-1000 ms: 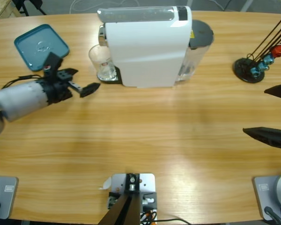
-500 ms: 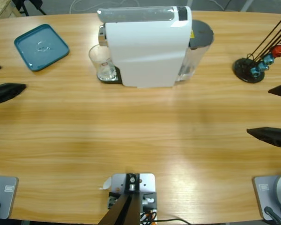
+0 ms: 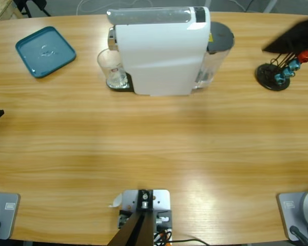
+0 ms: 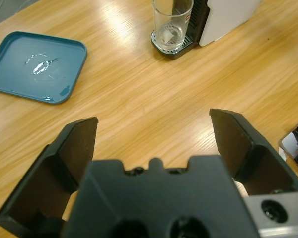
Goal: Pour coffee
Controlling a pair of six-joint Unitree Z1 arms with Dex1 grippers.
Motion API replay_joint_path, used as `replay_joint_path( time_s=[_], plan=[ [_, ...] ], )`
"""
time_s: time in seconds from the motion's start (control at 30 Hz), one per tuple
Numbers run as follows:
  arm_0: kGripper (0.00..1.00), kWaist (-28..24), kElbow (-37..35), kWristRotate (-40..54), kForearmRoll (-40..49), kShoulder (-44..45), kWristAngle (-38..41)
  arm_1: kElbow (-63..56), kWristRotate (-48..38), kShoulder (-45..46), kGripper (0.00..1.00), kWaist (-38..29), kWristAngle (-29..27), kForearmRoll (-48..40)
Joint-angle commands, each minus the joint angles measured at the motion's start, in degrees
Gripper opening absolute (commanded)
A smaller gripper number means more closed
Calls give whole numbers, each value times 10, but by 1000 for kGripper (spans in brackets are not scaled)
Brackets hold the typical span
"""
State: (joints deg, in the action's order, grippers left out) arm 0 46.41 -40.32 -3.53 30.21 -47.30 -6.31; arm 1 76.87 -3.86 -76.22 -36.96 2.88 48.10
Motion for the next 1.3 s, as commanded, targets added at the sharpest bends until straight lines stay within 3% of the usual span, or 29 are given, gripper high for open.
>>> replay_joint_path(
  time_s=[0.03, 0.37, 0.7, 1.3],
  plan=[
    [982, -4, 2, 7, 11, -17, 15, 193, 49, -181, 0, 44, 11, 66],
    [980, -4, -1, 3, 14, -17, 15, 346, 65, -316, 0, 54, 21, 150],
    [977, -4, -2, 1, 17, -17, 16, 462, 65, -376, 0, 43, 20, 228],
    [977, -4, -2, 1, 19, -18, 22, 485, 66, -408, 0, 19, 17, 249]
  ],
)
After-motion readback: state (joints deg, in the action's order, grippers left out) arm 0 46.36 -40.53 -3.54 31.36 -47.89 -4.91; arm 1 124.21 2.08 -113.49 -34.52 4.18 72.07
